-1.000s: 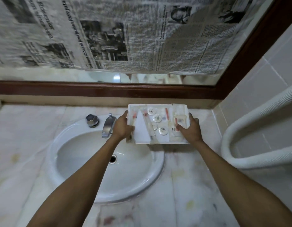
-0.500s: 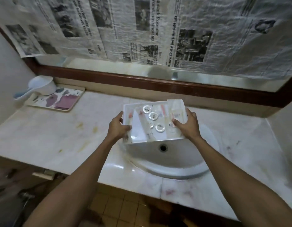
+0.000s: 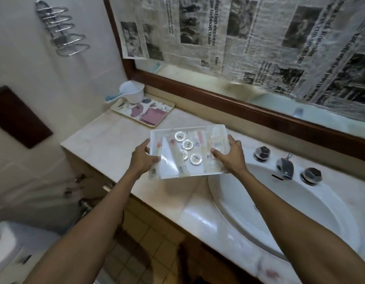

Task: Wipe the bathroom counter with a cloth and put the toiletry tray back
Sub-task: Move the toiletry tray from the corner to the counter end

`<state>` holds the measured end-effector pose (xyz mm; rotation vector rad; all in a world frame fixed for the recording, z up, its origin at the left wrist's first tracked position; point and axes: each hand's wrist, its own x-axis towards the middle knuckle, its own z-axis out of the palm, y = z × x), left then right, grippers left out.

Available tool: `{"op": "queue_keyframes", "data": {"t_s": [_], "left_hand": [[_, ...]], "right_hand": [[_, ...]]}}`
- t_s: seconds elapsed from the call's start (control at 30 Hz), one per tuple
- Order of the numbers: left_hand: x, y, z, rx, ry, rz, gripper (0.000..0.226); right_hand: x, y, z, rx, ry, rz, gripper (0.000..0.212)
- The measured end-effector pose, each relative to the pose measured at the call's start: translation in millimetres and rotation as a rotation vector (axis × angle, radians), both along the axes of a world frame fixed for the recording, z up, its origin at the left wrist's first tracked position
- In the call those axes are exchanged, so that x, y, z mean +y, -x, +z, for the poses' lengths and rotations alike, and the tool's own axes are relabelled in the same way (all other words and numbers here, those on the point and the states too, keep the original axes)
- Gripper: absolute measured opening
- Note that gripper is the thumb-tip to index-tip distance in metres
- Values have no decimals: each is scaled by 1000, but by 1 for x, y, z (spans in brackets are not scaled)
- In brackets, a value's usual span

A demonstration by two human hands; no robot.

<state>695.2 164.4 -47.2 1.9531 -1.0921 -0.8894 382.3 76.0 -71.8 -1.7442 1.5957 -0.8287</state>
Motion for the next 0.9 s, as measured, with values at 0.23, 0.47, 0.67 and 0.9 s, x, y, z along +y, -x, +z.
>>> {"op": "queue_keyframes", "data": {"t_s": [0.23, 0.47, 0.67, 0.9], "left_hand": [[-34, -81, -10, -32, -6, 77, 89], [-44, -165, -21, -37, -44, 206, 89], [-37, -236, -36, -14, -95, 368, 92], [-35, -323, -56, -10, -115, 430, 85]], "right_hand": [[-61, -87, -18, -27, -44, 89, 83], [-102, -187, -19, -45, -54, 224, 56], [-119, -279, -25, -54, -70, 352, 56], [-138, -383, -41, -36, -89, 446, 54]]}}
